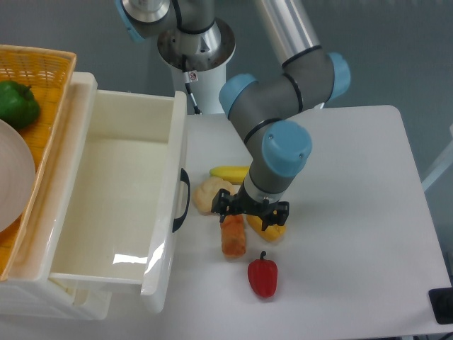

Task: Pick up the square bread
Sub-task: 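Lower the gripper onto the orange bread and close the fingers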

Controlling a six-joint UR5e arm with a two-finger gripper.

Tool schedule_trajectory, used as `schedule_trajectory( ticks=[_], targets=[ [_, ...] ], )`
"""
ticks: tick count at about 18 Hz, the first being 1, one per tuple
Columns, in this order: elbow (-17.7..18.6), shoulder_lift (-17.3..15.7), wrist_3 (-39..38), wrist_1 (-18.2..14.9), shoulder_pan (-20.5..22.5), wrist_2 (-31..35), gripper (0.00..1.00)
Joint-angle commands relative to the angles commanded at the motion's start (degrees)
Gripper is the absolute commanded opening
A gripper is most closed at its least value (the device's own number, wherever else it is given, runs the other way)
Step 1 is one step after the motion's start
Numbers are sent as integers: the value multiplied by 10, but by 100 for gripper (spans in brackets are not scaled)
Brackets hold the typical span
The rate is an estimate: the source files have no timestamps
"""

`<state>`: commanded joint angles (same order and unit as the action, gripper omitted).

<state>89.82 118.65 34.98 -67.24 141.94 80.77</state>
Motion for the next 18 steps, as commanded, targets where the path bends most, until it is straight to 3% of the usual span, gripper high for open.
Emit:
schedule_trajectory(
  ticks=[8,18],
  targets=[
    [1,30,-2,16,-17,10,100],
    [3,40,-13,18,-22,11,100]
  ],
)
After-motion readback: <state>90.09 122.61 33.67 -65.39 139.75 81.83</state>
